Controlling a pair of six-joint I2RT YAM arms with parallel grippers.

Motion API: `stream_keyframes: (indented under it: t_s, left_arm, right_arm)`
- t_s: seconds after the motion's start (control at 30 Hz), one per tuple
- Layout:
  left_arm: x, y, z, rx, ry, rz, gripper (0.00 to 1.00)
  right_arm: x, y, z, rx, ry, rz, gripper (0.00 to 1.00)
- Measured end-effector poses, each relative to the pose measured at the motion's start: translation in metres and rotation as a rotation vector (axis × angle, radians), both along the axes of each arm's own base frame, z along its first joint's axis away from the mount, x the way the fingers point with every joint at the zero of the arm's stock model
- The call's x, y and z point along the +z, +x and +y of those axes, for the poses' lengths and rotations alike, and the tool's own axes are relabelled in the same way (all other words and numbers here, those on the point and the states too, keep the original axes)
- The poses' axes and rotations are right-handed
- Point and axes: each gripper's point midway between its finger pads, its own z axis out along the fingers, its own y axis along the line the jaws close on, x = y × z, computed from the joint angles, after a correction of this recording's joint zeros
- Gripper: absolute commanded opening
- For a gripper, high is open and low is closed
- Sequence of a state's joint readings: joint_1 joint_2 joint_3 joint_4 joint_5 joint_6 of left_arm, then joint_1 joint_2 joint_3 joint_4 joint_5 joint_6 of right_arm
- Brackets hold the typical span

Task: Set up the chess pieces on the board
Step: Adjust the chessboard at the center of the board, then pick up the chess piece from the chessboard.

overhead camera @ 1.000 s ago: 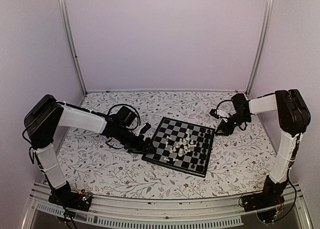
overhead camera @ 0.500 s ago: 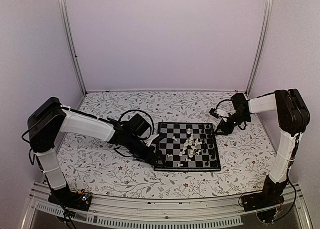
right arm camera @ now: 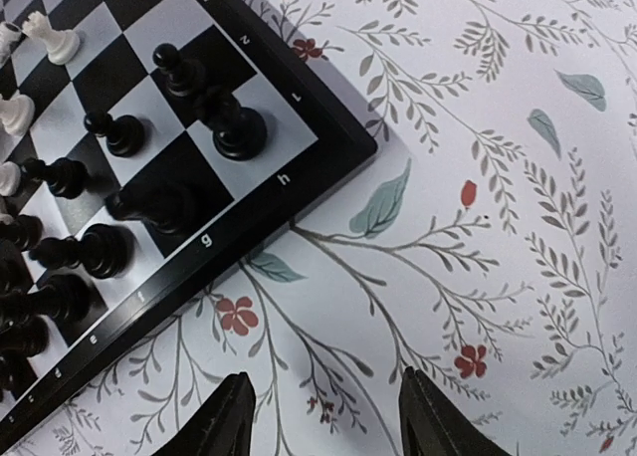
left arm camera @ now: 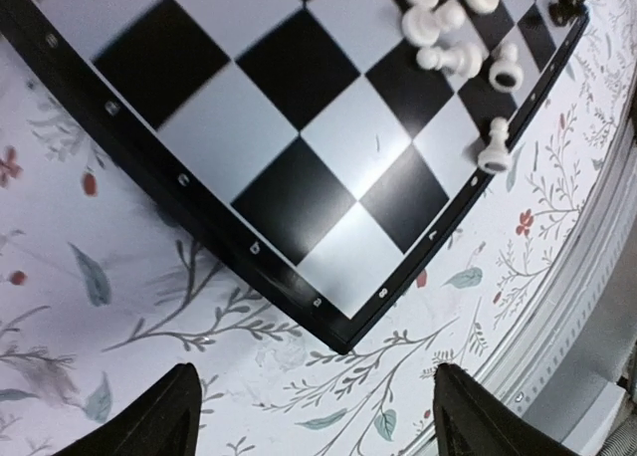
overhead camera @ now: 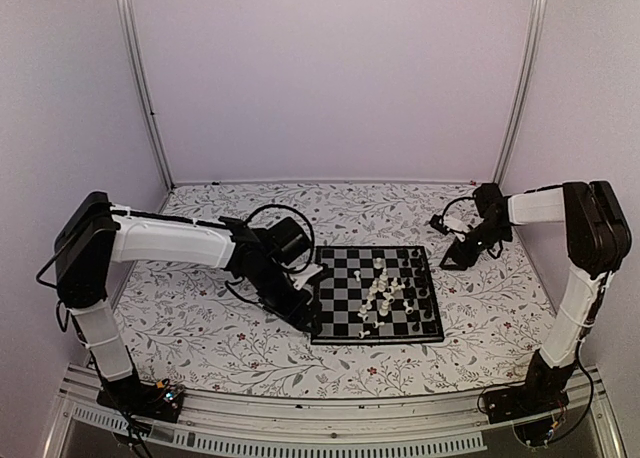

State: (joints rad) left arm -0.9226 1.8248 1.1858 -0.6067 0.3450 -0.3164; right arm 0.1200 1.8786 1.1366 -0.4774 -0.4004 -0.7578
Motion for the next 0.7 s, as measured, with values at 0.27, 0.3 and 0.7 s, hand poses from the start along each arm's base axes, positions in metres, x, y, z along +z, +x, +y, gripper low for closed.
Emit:
stream_keyframes:
  t_s: [0.27, 0.3, 0.7]
  left_arm:
    - [0.064, 0.059, -0.019, -0.029, -0.022, -0.327, 0.55]
    - [0.071, 0.065, -0.024, -0.035, -0.032, -0.359, 0.51]
    - [0.059, 0.068, -0.094, -0.168, -0.044, -0.467, 0.42]
  right_arm:
    - [0.078, -0.005, 0.006, -0.042, 0.105, -0.087, 0.55]
    - [0.09, -0.007, 0.011, -0.04, 0.133, -0.103, 0.55]
    - [0.093, -0.032, 0.026, -0.031, 0.213, -0.116, 0.53]
